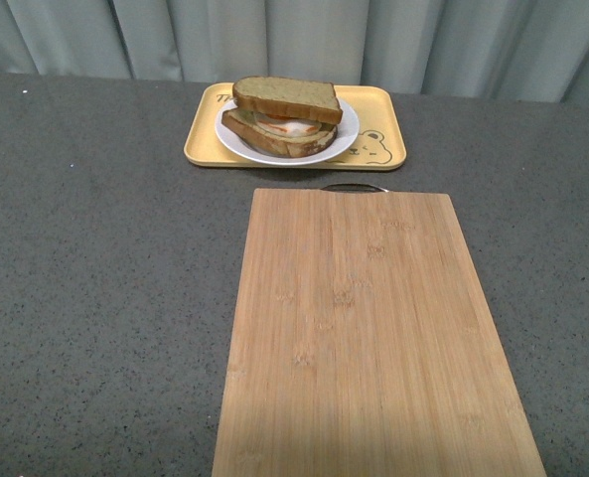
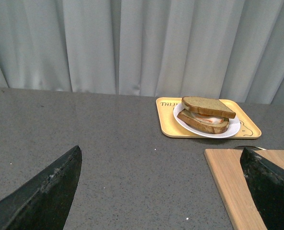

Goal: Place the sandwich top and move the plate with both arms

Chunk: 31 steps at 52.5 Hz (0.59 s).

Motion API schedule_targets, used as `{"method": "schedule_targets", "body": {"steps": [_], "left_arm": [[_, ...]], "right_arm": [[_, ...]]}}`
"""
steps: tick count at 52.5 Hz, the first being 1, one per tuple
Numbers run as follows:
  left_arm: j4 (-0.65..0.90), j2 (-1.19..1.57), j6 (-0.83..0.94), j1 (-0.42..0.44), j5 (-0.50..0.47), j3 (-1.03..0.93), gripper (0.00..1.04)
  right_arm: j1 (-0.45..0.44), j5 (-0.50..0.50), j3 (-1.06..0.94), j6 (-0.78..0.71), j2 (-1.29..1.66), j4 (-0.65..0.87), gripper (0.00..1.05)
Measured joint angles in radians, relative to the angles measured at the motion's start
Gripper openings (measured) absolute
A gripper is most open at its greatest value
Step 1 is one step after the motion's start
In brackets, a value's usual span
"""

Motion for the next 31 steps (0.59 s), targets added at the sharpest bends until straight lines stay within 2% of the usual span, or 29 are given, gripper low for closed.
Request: {"method": "schedule_targets", "body": {"steps": [31], "left_arm": [[0.0,0.0,0.0,0.0,0.0,0.0,0.98]], "right_arm": [[0.0,0.0,0.0,0.0,0.0,0.0,0.95]]}}
